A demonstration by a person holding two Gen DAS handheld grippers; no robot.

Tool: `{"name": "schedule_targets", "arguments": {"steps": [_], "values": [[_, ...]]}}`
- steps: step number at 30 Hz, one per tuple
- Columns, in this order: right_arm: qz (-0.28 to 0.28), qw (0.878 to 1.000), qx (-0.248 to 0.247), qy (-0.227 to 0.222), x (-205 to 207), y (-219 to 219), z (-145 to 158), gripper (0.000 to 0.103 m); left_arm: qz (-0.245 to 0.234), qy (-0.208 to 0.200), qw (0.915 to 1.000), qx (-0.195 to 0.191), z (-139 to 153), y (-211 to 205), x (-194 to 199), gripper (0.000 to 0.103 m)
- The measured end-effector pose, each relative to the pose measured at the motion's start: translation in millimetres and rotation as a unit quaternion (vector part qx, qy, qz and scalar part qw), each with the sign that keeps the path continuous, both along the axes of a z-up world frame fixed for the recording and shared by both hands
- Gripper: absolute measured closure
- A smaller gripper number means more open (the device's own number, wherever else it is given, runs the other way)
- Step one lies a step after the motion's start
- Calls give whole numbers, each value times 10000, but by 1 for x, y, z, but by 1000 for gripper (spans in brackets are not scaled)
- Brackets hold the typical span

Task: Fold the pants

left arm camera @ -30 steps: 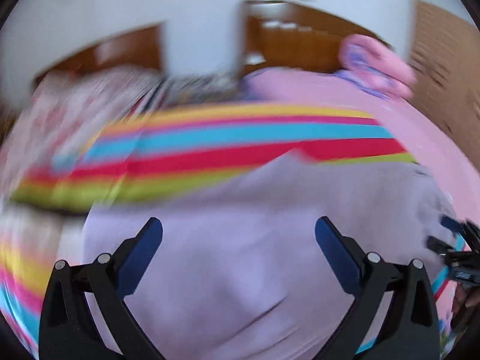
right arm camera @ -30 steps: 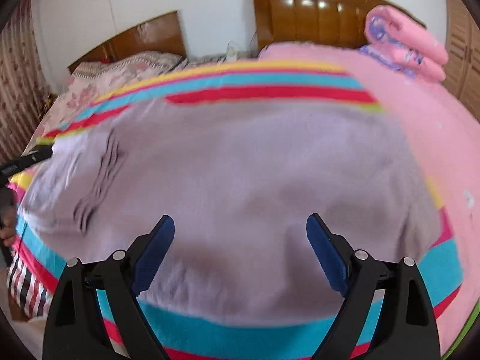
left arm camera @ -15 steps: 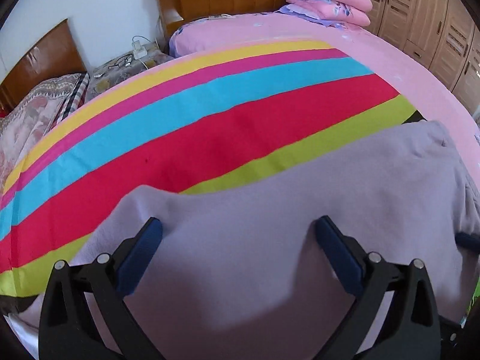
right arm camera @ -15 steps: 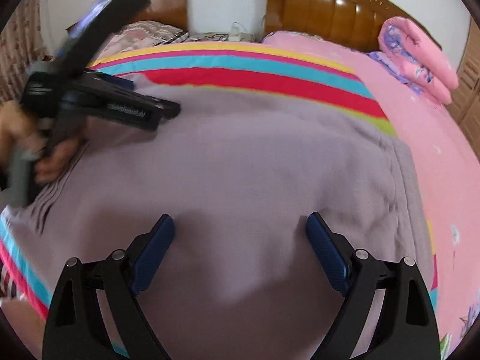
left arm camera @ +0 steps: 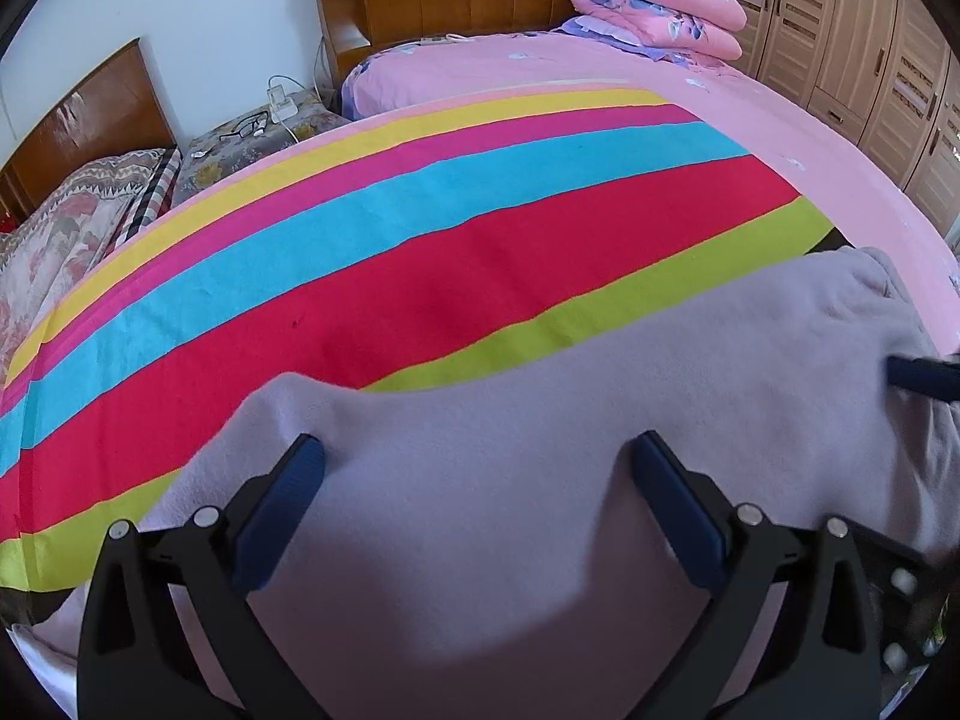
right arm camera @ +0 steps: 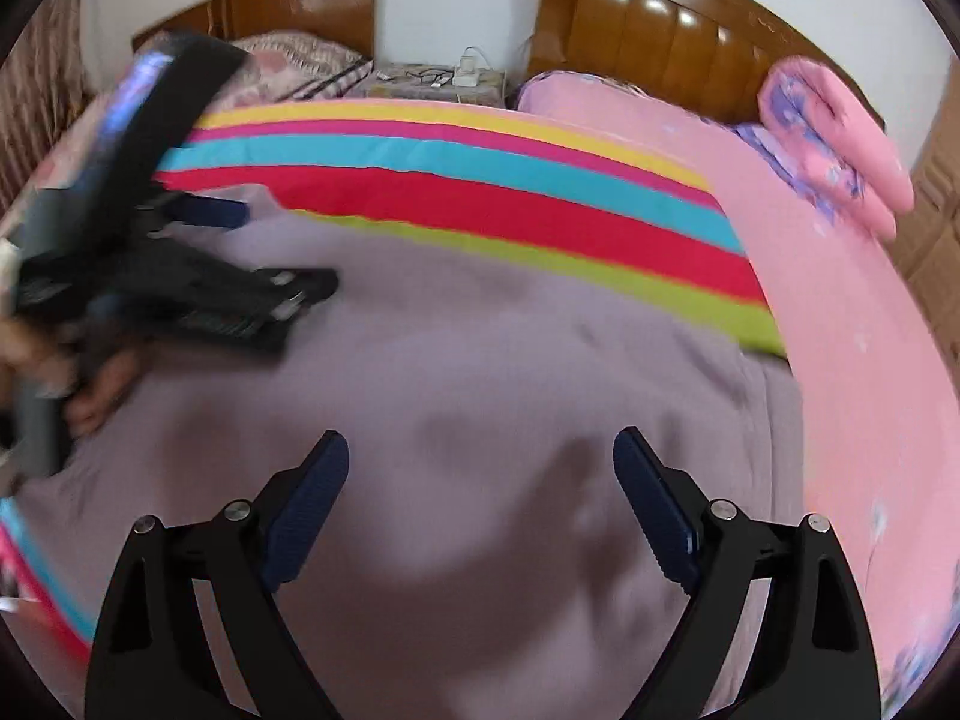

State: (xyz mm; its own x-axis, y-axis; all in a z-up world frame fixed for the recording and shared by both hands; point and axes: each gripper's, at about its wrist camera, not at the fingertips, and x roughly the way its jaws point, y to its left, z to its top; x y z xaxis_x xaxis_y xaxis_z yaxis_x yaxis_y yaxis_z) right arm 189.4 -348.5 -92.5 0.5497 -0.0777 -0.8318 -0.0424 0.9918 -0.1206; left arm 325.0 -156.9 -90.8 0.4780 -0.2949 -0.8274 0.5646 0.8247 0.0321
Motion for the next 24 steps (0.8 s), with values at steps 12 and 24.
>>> {"name": "schedule_targets", "arguments": {"steps": [12,24], "values": [[50,9973,728,75,-68,-37,9,15,-661,-117,9961,-567,44,-64,-30,1],[-195,9933,1098,-310,-104,-45,6,14,-954,144,9950,-240,-5,-133,-15,1]]}}
